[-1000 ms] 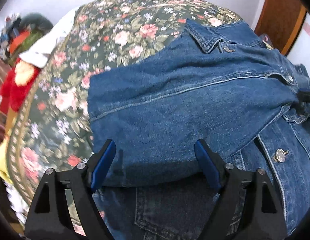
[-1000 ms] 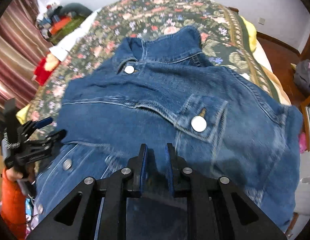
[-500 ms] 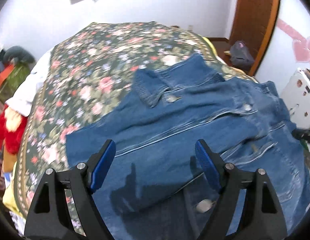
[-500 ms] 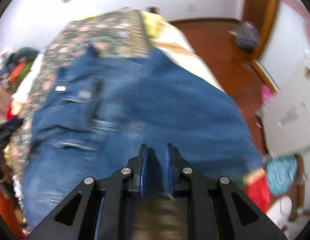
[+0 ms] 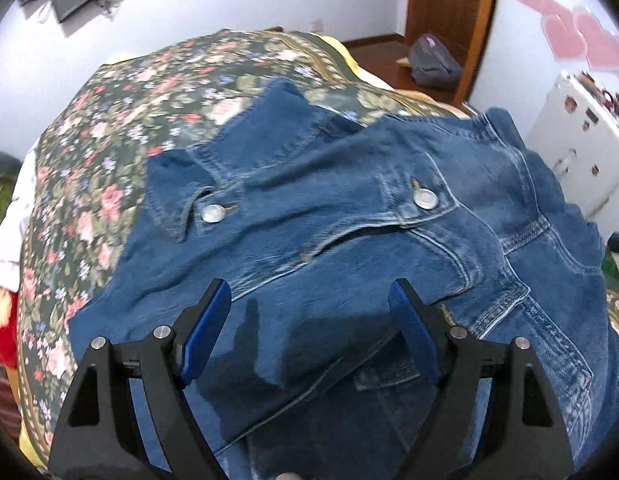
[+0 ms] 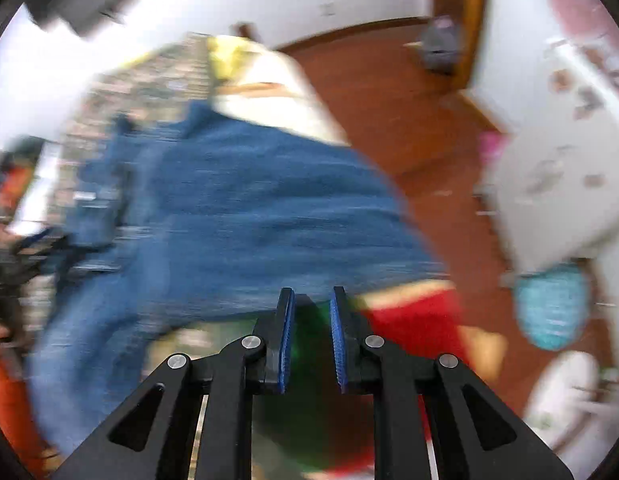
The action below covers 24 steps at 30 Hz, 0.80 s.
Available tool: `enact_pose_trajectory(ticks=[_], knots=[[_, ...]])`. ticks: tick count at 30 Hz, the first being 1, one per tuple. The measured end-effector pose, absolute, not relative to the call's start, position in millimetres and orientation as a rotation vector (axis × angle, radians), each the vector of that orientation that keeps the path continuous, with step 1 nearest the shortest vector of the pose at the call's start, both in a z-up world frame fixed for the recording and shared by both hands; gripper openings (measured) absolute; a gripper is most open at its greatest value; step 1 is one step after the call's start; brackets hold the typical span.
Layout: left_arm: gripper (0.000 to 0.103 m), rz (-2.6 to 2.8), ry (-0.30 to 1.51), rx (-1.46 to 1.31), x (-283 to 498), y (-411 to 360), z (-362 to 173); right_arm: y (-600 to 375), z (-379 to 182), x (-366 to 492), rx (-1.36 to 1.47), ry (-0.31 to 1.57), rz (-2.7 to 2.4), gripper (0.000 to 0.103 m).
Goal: Fold large clothes
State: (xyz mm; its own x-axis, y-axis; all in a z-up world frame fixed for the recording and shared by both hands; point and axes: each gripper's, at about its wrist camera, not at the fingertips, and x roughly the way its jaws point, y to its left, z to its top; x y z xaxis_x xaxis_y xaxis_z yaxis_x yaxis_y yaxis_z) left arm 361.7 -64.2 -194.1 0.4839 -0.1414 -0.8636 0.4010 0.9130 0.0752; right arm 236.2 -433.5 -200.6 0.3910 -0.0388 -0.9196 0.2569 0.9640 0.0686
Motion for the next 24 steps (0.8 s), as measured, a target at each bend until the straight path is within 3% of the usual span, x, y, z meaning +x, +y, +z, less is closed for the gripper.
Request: enact_pose_trajectory(ticks=[4, 12, 13, 16, 17, 24], knots=[[0.081, -0.335, 1.033, 0.298, 364.5, -71.6, -203.7, -464.9, -225.6, 231.3, 0.376, 1.23, -0.189, 0.014], [0.082, -0.361, 1.083, 0.188, 371.8, -58.7, -208.7, -470.5, -240.2, 223.4, 0.175, 1.265, -0.246, 0.014], [0.082, -0.359, 1.081, 0.188, 371.5, -58.8, -207.6, -466.9, -242.6, 225.1, 0.118, 1.276, -0.276, 0.017], [0.081, -0.359, 1.039, 0.209, 367.1, -61.2, -196.6, -467.3, -244.0, 219.9, -0.046, 1.25, -0.394, 0.079], [0.081, -0.361, 1.024, 0.213, 366.2, -61.3, -192.8, -471.4, -242.3, 217.6, -0.044, 1.235, -0.408, 0.083], [0.082, -0.361, 0.929, 0.196, 377.6, -62.6, -159.4, -519.0, -216.5, 202.9, 0.599, 1.096, -0.249, 0.083]])
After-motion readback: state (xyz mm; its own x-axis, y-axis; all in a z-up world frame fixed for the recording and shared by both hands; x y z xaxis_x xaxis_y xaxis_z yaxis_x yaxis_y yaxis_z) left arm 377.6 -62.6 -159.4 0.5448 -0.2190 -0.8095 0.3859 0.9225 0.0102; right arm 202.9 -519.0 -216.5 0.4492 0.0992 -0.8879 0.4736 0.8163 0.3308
